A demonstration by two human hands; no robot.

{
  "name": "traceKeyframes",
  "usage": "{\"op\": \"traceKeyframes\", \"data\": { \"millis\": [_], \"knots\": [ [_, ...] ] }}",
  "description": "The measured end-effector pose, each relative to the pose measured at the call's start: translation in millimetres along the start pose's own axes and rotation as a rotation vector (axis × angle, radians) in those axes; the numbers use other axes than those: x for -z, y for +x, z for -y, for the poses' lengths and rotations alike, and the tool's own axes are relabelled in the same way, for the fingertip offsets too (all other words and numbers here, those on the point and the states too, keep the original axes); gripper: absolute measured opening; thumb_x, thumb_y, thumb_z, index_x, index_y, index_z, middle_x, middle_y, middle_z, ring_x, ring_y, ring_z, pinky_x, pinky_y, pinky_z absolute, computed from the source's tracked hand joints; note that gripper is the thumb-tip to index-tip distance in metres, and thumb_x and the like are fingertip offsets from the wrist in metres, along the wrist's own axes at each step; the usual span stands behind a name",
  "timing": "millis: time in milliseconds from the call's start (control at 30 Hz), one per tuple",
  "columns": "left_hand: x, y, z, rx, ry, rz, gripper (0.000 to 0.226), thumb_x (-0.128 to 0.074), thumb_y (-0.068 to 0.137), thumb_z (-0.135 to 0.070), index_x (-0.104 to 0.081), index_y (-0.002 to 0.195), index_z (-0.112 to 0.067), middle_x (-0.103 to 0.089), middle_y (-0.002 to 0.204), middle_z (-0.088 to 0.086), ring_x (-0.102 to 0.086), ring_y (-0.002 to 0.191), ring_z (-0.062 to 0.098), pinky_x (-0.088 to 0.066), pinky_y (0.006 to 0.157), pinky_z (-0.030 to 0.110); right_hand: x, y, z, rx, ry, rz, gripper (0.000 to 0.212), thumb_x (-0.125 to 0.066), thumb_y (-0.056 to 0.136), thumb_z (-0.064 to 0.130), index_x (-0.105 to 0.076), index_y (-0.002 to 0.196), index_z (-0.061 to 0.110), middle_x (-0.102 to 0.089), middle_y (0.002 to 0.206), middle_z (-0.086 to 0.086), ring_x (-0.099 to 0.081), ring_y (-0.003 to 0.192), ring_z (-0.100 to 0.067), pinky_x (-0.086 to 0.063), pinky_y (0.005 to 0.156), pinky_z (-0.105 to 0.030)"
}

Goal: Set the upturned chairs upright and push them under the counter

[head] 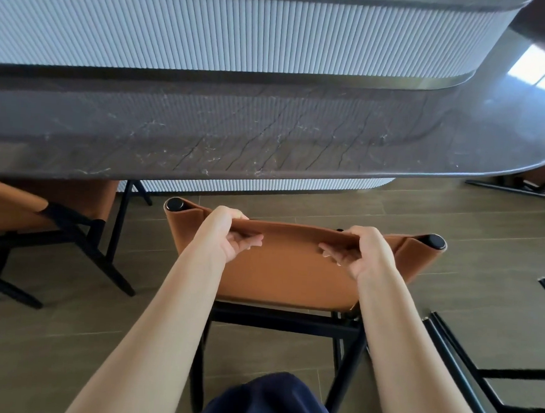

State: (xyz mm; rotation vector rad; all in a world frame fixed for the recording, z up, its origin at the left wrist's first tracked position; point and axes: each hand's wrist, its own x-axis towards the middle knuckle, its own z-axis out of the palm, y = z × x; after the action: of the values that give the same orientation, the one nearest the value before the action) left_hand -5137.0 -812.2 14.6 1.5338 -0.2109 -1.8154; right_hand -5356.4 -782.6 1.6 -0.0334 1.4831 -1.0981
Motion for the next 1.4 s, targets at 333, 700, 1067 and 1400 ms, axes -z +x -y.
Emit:
{"op": "traceKeyframes", "data": {
  "millis": [333,700,1067,1400],
  "knots": [
    [-15.3,5.4,-18.9,-0.005,0.02,-0.03,0.028,-0.048,0.09,0.003,-0.053,0.117,0.01,-0.057,0.116,0.036,-0.064,0.1,0.047,-0.059,0.08,0.041,-12.6,9.4,24.7,-0.033,0.001,-0.004,0.014,-0.048,0.087,-0.01,-0.052,0.099,-0.014,-0.056,0.095,-0.036,-0.062,0.074,-0.044,-0.059,0.063,-0.044],
    [-30.4,7.6,-28.8,-0.025,0.047,-0.086,0.012,-0.04,0.092,0.007,-0.05,0.085,0.005,-0.055,0.106,0.034,-0.06,0.108,0.051,-0.058,0.068,0.044,-14.7,20.8,30.1,-0.01,0.041,0.039,0.007,-0.045,0.086,-0.013,-0.05,0.089,-0.009,-0.051,0.082,-0.031,-0.06,0.074,-0.047,-0.059,0.057,-0.047],
    [-3.5,28.3,-80.5,-0.04,0.03,-0.163,0.011,-0.039,0.093,0.009,-0.049,0.097,0.013,-0.053,0.121,0.04,-0.057,0.111,0.051,-0.047,0.1,0.046,-79.3,17.7,43.0,0.059,0.058,0.132,0.011,-0.046,0.086,-0.016,-0.051,0.093,-0.009,-0.05,0.115,-0.037,-0.062,0.094,-0.055,-0.061,0.056,-0.042],
    [35.3,53.5,-162.6,-0.145,-0.083,-0.182,0.011,-0.04,0.091,0.01,-0.05,0.093,0.01,-0.052,0.11,0.037,-0.058,0.107,0.054,-0.052,0.086,0.049,-184.2,42.1,58.5,0.038,0.097,0.16,0.017,-0.045,0.085,-0.015,-0.051,0.099,-0.007,-0.052,0.111,-0.031,-0.062,0.095,-0.05,-0.06,0.06,-0.049]
  ]
}}
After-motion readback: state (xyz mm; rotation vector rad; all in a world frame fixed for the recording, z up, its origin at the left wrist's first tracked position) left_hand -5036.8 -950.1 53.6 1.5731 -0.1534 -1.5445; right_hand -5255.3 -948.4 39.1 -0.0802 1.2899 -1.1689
